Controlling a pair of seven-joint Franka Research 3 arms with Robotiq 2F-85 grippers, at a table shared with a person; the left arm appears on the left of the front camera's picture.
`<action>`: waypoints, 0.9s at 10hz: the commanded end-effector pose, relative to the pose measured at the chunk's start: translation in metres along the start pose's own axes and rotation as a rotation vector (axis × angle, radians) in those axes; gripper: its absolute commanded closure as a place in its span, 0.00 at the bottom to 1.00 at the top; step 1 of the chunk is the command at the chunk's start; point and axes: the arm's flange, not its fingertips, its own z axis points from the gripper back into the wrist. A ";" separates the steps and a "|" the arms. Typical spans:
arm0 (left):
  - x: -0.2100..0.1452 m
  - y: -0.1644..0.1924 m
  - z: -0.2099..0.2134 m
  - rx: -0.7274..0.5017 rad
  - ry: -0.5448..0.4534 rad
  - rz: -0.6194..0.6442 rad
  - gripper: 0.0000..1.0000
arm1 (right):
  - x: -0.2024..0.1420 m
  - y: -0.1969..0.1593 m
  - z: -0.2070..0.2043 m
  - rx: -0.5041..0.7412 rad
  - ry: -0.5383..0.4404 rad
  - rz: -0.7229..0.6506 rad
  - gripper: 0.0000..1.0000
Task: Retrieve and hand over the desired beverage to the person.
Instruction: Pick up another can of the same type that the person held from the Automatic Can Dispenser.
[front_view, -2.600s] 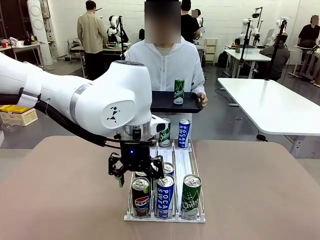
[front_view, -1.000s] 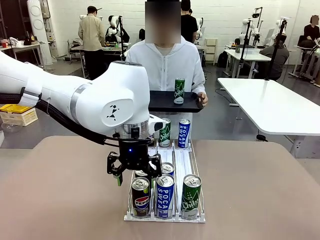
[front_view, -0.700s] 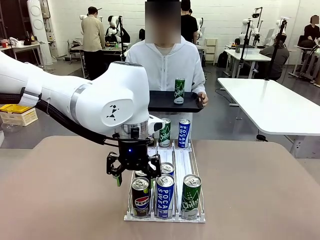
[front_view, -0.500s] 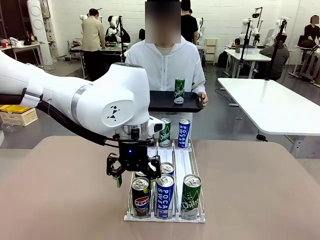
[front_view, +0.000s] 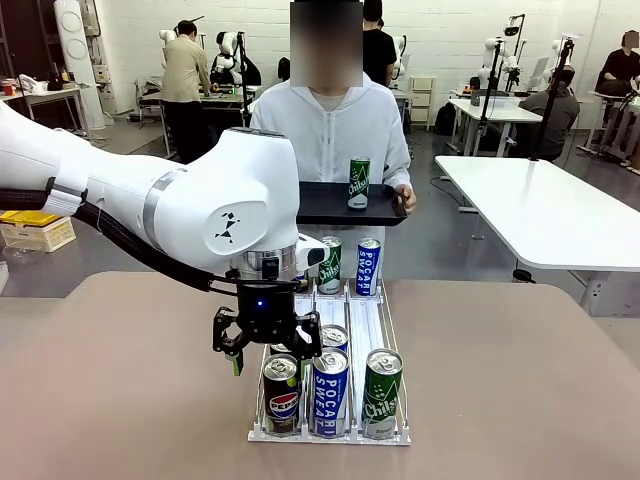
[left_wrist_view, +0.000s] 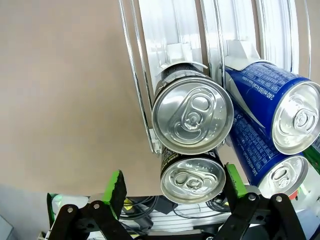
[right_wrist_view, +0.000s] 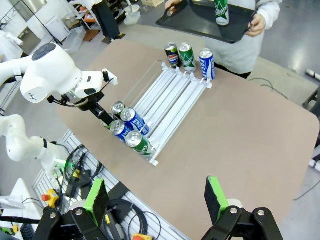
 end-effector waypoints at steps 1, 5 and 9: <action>0.002 -0.002 -0.001 0.023 -0.015 0.007 0.59 | -0.001 0.000 -0.001 0.008 -0.002 0.002 0.00; 0.004 -0.001 -0.004 0.025 0.009 0.009 1.00 | -0.001 0.000 -0.001 0.008 -0.002 0.002 0.00; 0.006 0.000 -0.006 0.028 0.017 0.006 1.00 | -0.001 0.000 -0.001 0.008 -0.002 0.002 0.00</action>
